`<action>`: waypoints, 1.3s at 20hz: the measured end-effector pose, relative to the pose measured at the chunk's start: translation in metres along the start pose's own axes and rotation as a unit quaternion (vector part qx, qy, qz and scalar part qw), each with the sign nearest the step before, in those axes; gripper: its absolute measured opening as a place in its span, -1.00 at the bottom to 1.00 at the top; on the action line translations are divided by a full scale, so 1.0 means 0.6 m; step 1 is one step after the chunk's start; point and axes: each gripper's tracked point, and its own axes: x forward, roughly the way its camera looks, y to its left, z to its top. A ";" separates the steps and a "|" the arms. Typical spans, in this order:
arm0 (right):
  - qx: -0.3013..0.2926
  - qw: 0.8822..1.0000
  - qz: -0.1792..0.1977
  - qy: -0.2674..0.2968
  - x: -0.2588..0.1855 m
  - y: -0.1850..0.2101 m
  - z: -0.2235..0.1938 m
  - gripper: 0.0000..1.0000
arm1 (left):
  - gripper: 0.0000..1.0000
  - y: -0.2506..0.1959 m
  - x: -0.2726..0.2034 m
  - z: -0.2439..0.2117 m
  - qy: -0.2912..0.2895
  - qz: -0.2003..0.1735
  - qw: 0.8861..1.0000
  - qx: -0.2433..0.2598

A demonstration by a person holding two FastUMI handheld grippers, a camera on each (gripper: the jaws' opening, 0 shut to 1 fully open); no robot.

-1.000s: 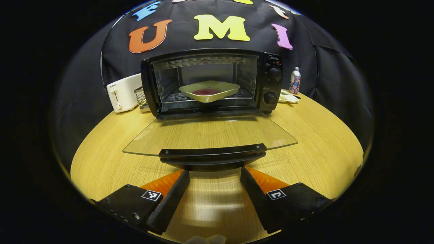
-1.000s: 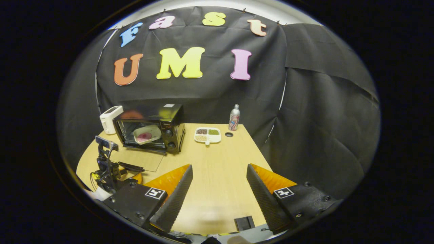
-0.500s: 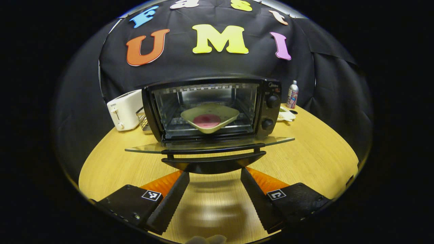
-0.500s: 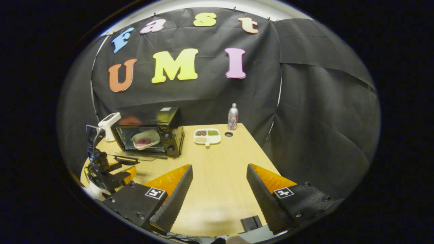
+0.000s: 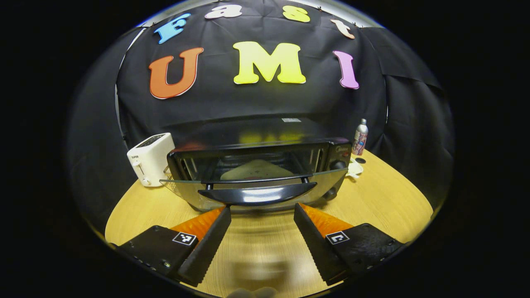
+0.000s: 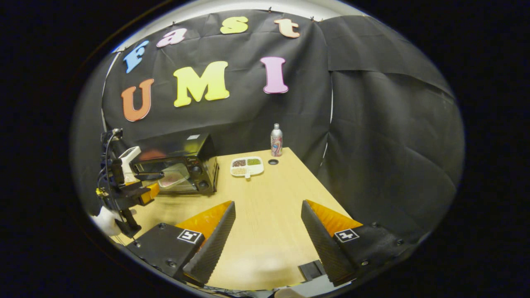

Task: Open the electric oven with the left hand, put the food in, and close the electric oven.

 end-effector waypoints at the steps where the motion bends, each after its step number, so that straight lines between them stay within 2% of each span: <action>1: 0.000 1.000 -0.002 0.000 -0.001 -0.001 -0.001 0.93 | 0.94 -0.002 0.005 -0.002 0.000 -0.001 1.000 -0.001; 2: 0.001 1.000 -0.003 0.000 -0.003 -0.002 -0.002 1.00 | 0.95 -0.005 0.006 -0.003 0.000 -0.003 1.000 -0.003; 3: 0.002 1.000 -0.004 0.000 -0.005 -0.002 -0.001 0.93 | 0.95 -0.011 0.004 -0.005 0.002 -0.007 1.000 -0.004; 15: -0.016 1.000 0.004 -0.022 -0.038 0.026 0.026 0.93 | 0.95 -0.017 -0.063 -0.002 -0.012 -0.019 1.000 0.008; 18: -0.020 0.999 0.012 -0.037 -0.063 0.037 0.050 0.93 | 0.94 -0.009 -0.115 0.022 -0.031 -0.023 0.999 0.008; 21: -0.030 0.997 0.031 -0.066 -0.093 0.053 0.089 0.93 | 0.94 0.000 -0.187 0.078 -0.070 -0.017 0.997 0.010; 25: -0.036 0.991 0.066 -0.115 -0.133 0.055 0.159 0.93 | 0.94 0.028 -0.306 0.169 -0.134 0.014 0.990 0.028; 26: -0.035 0.989 0.074 -0.126 -0.144 0.048 0.177 1.00 | 0.94 0.030 -0.341 0.188 -0.147 0.021 0.989 0.025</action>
